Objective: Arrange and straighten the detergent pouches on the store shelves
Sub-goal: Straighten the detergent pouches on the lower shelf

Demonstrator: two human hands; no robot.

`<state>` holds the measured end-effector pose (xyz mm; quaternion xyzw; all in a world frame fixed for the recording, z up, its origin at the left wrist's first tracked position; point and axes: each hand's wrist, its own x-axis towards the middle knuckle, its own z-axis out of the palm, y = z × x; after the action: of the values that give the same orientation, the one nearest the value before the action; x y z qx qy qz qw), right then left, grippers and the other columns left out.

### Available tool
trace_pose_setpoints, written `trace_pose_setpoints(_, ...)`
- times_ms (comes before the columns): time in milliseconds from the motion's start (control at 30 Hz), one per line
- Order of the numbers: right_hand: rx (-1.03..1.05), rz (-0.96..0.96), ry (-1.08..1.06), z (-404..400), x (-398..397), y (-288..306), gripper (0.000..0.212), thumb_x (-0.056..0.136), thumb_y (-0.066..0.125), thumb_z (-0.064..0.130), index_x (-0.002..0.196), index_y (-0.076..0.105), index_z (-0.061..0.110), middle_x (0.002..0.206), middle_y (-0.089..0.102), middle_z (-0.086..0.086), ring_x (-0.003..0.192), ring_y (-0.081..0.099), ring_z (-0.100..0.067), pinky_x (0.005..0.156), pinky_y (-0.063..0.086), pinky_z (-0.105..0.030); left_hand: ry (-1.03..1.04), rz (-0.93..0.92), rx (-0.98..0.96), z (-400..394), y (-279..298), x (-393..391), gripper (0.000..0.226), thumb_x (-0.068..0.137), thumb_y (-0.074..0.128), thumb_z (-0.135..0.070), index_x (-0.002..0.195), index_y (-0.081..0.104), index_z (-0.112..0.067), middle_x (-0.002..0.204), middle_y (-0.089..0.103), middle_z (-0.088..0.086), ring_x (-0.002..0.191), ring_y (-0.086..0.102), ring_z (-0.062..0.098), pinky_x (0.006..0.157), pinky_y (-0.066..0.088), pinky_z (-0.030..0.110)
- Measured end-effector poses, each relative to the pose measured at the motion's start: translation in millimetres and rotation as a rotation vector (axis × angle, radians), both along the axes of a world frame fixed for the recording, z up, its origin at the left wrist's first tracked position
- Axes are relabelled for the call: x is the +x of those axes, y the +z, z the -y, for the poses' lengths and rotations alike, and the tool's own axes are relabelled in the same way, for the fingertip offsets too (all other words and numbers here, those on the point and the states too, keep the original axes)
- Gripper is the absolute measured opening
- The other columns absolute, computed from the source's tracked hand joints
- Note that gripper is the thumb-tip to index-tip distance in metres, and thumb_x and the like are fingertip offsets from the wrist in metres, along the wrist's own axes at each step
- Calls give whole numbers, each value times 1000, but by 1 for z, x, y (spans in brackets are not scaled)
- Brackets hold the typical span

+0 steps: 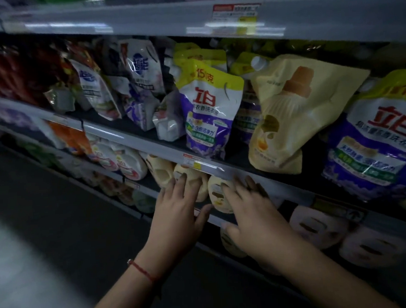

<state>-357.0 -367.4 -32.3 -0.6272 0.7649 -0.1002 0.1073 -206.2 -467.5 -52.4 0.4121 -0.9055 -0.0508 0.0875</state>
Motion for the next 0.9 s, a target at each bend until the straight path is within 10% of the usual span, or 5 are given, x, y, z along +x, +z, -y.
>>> trace_pose_setpoints(433,18,95,-101,83,141,14,80,95,52,48,156,2,29,164,-3,3,150,-9,-21,121,-4,-40,14,-13,-11,84,14,151,74,89,28,-66,150,40,-27,157,37,11,146,33,35,116,27,48)
trace_pose_setpoints(900,35,-8,-185,156,141,47,79,94,54,45,156,10,24,164,5,-2,151,-1,-23,122,3,-40,-44,-106,86,148,17,147,79,88,22,-68,155,30,-26,162,27,12,150,21,34,120,21,48)
